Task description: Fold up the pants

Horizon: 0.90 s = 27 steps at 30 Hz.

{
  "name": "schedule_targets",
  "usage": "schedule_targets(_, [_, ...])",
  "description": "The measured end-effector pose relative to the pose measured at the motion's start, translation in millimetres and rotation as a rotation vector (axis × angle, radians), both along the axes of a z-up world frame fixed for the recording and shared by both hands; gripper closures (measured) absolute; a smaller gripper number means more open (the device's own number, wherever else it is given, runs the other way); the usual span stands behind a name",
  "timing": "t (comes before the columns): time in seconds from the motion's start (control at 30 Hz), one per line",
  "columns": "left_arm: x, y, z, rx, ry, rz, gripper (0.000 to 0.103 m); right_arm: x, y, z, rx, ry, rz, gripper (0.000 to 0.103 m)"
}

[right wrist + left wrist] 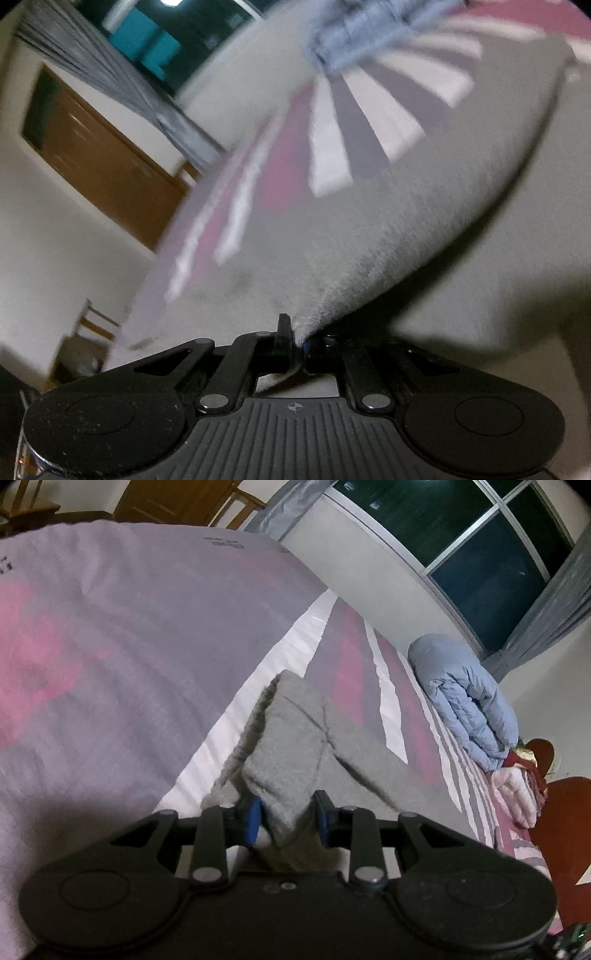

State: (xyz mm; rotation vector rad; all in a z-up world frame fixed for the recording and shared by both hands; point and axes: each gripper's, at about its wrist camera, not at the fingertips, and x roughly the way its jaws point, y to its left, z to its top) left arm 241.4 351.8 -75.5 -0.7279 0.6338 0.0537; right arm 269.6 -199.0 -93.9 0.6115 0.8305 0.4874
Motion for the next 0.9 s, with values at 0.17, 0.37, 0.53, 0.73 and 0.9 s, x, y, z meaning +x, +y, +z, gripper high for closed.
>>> schedule_targets(0.17, [1,-5,26,0.070,-0.071,-0.022,0.082,-6,-4,11,0.071,-0.065,-0.015,0.097])
schedule_targets(0.37, [7,-9,12,0.134,0.034,-0.039,0.076,2,4,-6,-0.010,0.034,0.021,0.097])
schedule_targets(0.53, [-22,-31,41,0.336,0.033,0.020,0.038,-23,-33,17,0.009,-0.064,-0.041,0.058])
schedule_targets(0.73, [-35,-103,64,0.464,-0.001,0.036,0.032,-28,-83,45,-0.026,-0.145,-0.166,0.058])
schedule_targets(0.9, [-15,-178,51,0.624,0.082,0.055,0.028,8,-83,63,-0.098,-0.130,-0.213,0.058])
